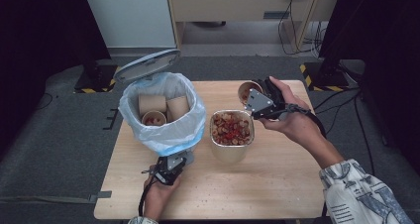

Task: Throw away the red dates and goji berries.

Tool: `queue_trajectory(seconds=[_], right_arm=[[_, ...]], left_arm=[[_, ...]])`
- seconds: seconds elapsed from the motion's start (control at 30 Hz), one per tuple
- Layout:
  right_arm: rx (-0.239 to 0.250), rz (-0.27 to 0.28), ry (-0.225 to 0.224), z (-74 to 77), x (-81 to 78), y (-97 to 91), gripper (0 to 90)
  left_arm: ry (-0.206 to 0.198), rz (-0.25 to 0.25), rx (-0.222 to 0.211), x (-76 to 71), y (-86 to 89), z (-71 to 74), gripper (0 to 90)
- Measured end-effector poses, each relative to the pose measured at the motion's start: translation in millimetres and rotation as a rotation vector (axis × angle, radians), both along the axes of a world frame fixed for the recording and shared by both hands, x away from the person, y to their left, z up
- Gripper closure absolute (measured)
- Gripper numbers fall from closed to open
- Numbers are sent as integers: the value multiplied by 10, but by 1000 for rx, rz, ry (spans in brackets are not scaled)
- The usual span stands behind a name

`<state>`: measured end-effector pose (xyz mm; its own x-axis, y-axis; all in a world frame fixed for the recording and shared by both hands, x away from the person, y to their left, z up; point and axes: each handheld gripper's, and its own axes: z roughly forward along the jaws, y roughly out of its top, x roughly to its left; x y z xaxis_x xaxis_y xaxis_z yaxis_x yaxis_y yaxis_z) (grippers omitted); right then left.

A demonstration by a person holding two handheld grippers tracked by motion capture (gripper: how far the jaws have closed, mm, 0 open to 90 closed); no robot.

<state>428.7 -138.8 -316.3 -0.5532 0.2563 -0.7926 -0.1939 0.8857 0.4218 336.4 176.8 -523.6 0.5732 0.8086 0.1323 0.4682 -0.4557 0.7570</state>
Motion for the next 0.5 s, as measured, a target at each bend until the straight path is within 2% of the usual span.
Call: queue_trajectory(seconds=[0.23, 0.5], right_arm=[[-10, 0, -4, 13, -2, 26, 294], [-74, 11, -48, 34, -18, 98, 294]], left_arm=[[1, 0, -1, 0, 1, 0, 900], [2, 0, -1, 0, 1, 1, 900]])
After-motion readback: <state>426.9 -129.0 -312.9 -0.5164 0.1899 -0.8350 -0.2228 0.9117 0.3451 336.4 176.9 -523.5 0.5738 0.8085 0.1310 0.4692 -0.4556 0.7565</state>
